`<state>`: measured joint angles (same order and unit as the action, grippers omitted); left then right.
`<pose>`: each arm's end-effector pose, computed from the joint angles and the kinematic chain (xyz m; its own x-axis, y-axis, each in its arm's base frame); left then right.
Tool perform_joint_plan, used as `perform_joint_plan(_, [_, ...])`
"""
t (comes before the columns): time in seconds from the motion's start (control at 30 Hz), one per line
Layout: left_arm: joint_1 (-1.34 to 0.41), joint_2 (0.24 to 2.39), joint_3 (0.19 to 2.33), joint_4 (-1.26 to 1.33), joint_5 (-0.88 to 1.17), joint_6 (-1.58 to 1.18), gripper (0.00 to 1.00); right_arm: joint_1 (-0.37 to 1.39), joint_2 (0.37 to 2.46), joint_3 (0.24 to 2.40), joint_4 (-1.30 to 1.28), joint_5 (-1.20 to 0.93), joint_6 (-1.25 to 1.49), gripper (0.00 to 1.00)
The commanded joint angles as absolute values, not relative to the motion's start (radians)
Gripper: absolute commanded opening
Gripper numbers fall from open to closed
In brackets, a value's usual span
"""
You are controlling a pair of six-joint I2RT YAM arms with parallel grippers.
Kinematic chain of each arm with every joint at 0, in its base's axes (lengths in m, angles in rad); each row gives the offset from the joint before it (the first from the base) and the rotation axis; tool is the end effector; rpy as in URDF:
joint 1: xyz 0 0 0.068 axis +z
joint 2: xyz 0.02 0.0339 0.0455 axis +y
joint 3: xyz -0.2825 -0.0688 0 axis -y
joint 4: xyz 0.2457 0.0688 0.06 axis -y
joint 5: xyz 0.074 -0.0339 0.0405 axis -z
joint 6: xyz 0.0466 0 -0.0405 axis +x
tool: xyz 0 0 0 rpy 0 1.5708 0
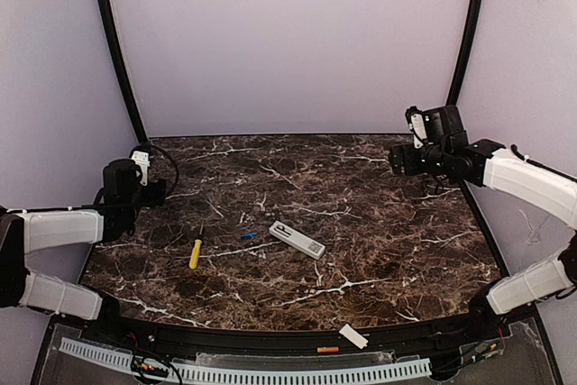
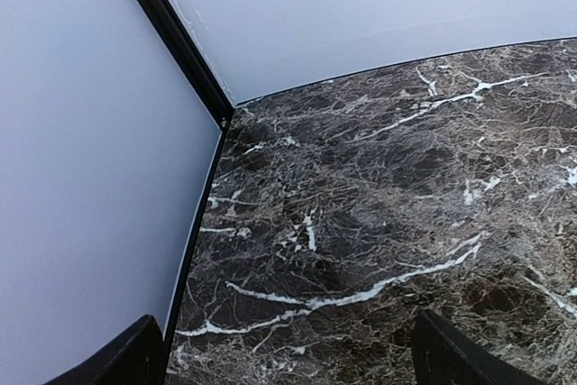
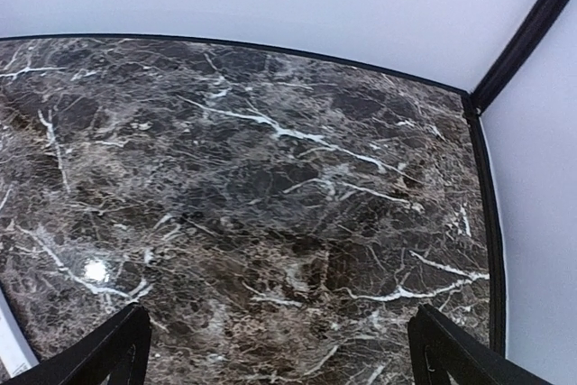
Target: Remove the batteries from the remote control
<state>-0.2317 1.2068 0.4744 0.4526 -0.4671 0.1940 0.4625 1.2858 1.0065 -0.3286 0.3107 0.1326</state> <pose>0.2514 -0.0378 0.2259 -0.3054 0.2489 -0.9191 -0.1603 0.9380 0.3073 0.2663 0.1168 0.3069 -0.5331 -0.1251 -0.8367 -0.1309 0.9893 -0.0646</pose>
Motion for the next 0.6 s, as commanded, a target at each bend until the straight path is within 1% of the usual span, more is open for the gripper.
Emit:
perform_joint_plan(0.0, [-0.154, 1.258, 0.413, 0.623, -0.356, 0.133, 0.96, 0.372, 1.264, 0.930, -0.225, 0.261, 0.132, 0.99])
perform_joint_plan(0.07, [-0.133, 1.291, 0.401, 0.684, -0.342, 0.122, 0.96, 0.338, 1.246, 0.883, -0.160, 0.227, 0.118, 0.99])
perform_joint_plan(0.27, [-0.104, 1.389, 0.390, 0.817, -0.300, 0.112, 0.95, 0.290, 1.185, 0.717, 0.063, 0.215, 0.036, 0.99])
perform_joint_plan(0.43, [-0.074, 1.472, 0.380, 0.903, -0.267, 0.104, 0.95, 0.238, 1.176, 0.641, 0.162, 0.215, 0.027, 0.99])
perform_joint_plan(0.57, [-0.069, 1.539, 0.321, 1.062, -0.242, 0.109, 0.95, 0.176, 1.203, 0.603, 0.228, 0.134, 0.022, 0.99])
